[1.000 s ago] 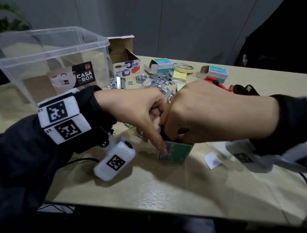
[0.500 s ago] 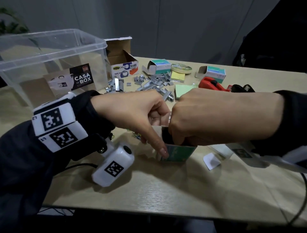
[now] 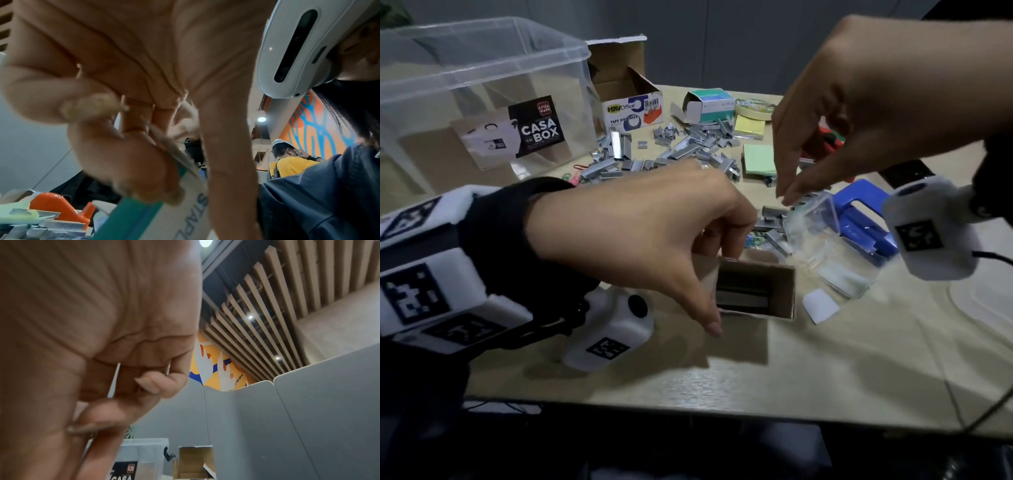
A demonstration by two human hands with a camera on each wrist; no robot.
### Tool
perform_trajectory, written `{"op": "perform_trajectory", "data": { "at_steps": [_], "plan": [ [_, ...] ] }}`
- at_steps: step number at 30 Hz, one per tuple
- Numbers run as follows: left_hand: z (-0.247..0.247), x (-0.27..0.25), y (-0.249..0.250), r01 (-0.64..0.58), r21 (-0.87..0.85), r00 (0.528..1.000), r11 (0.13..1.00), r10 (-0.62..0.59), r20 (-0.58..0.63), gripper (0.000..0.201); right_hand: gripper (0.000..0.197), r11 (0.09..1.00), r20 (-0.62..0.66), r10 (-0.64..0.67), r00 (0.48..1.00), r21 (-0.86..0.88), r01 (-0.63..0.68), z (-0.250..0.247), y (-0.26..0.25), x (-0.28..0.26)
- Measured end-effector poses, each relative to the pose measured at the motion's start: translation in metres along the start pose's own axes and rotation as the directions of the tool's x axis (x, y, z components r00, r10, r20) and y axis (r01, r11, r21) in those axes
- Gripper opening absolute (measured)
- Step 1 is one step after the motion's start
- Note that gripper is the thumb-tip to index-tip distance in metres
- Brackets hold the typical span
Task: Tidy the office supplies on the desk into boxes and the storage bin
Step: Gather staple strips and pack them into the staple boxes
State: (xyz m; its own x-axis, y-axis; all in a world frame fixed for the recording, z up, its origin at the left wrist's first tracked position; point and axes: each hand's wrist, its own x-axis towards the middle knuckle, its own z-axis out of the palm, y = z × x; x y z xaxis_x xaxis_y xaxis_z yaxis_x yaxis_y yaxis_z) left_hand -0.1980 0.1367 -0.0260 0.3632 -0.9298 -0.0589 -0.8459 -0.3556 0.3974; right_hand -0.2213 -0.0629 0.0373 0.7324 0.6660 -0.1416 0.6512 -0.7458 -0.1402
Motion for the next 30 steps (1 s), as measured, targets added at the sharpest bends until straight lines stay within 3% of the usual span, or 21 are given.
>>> {"op": "perform_trajectory", "data": {
  "at_steps": [3, 6, 11, 16, 21, 24, 26, 30],
  "plan": [
    [0.000, 0.001, -0.001, -0.006, -0.024, 1.000, 1.000, 0.006, -0.003, 0.049, 0.020, 0.996, 0.039, 0.084, 0.996, -0.001, -0.084, 0.005, 0.004, 0.006],
    [0.001, 0.001, -0.006, -0.011, -0.027, 1.000, 1.000, 0.011, -0.015, 0.051, 0.011, 0.983, 0.051, 0.181, 0.982, -0.006, -0.181, 0.013, 0.014, 0.013],
    [0.002, 0.001, -0.010, 0.015, -0.048, 1.000, 0.999, -0.014, 0.009, 0.051, 0.013, 0.913, 0.144, 0.404, 0.903, -0.120, -0.389, 0.032, 0.043, 0.031],
    [0.001, 0.001, -0.012, 0.026, -0.069, 1.000, 0.997, -0.026, 0.007, 0.048, 0.008, 0.906, 0.126, 0.410, 0.903, -0.173, -0.387, 0.050, 0.049, 0.052],
    [0.002, -0.001, -0.011, 0.044, -0.060, 0.999, 0.997, -0.042, 0.029, 0.049, 0.035, 0.865, 0.092, 0.475, 0.875, -0.229, -0.446, 0.065, 0.056, 0.076],
    [0.001, 0.000, -0.012, 0.047, -0.080, 0.999, 0.996, -0.045, 0.024, 0.049, 0.030, 0.847, 0.153, 0.509, 0.847, -0.262, -0.462, 0.072, 0.056, 0.087],
    [0.001, -0.001, -0.011, 0.047, -0.062, 0.999, 0.997, -0.046, 0.020, 0.050, 0.026, 0.835, 0.127, 0.524, 0.842, -0.273, -0.478, 0.073, 0.054, 0.089],
    [0.002, -0.003, -0.007, 0.031, -0.017, 0.999, 0.999, -0.030, 0.020, 0.050, 0.038, 0.824, 0.033, 0.531, 0.847, -0.256, -0.506, 0.072, 0.046, 0.084]
  ]
}}
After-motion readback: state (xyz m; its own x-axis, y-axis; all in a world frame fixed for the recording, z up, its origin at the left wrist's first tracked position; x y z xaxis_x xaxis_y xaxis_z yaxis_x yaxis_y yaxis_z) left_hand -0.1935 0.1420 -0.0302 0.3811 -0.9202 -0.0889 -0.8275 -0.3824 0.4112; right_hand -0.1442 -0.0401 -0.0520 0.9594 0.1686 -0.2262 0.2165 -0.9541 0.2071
